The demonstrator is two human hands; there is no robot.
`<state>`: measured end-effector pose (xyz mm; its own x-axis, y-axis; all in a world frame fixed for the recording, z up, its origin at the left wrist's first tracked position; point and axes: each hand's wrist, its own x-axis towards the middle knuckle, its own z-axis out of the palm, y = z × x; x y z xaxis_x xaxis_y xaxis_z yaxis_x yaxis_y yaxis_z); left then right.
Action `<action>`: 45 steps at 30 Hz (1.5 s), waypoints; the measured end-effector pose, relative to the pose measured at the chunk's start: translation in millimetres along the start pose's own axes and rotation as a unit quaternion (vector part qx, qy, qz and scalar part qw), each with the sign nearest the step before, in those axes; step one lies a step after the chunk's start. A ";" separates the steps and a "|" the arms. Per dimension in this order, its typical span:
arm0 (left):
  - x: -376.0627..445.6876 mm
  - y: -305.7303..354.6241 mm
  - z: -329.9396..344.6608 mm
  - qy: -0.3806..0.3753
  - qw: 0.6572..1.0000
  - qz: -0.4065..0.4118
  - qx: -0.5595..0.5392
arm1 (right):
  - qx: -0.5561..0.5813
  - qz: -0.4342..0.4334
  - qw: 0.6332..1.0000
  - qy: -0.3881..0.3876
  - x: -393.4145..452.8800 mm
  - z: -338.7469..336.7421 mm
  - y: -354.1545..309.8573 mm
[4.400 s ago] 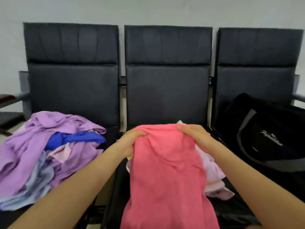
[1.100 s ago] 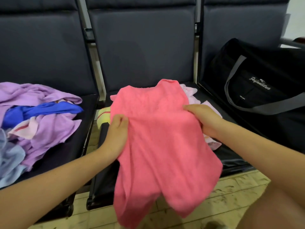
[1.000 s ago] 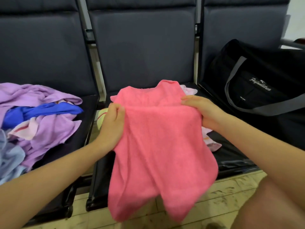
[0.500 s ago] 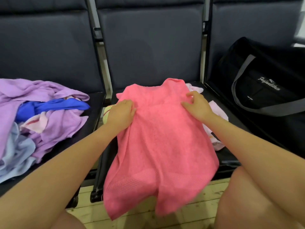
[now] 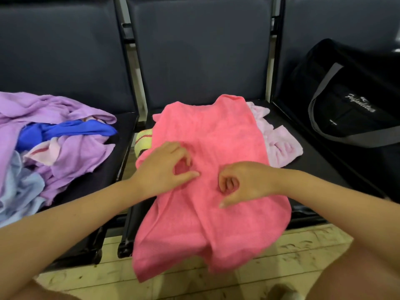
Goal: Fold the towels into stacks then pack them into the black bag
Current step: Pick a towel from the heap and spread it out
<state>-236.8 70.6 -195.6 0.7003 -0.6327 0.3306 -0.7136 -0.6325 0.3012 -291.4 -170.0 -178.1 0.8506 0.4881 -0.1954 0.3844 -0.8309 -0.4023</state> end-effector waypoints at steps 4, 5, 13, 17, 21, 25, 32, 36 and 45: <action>-12.0 12.4 10.7 -0.237 0.971 0.004 0.032 | -0.006 -0.031 0.999 -0.028 0.6 7.5 6.0; -14.3 11.0 12.5 -0.256 0.966 0.007 0.021 | 0.001 -0.032 0.999 -0.032 1.7 8.4 6.7; -14.9 -0.9 8.8 -0.234 0.947 -0.089 -0.201 | 0.156 -0.029 0.986 0.051 11.3 -2.4 12.4; 1.2 2.8 -0.4 -0.046 0.882 -0.275 -0.380 | 0.224 0.000 0.955 0.194 26.6 -11.6 8.8; 22.9 7.3 -0.6 0.072 0.846 -0.332 -0.411 | 0.137 0.017 0.936 0.325 43.5 -20.7 3.5; 36.6 -2.1 -8.0 0.126 0.957 -0.200 -0.167 | -0.004 0.019 0.924 0.382 57.6 -29.0 -3.1; 22.0 -27.5 -9.1 0.077 0.992 -0.090 0.042 | 0.004 -0.009 0.944 0.330 69.6 -4.3 -17.7; 10.1 -9.6 -15.2 0.076 0.995 0.009 0.061 | -0.009 -0.091 0.965 0.245 54.6 8.6 -17.7; -40.7 15.5 0.2 -0.130 0.975 -0.054 0.174 | -0.096 -0.104 0.989 0.043 21.2 22.7 6.9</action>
<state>-276.4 86.5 -204.7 0.7843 -0.6173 0.0613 -0.6177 -0.7863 -0.0146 -278.9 -159.3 -205.3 0.7706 0.6356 -0.0460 0.6079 -0.7549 -0.2461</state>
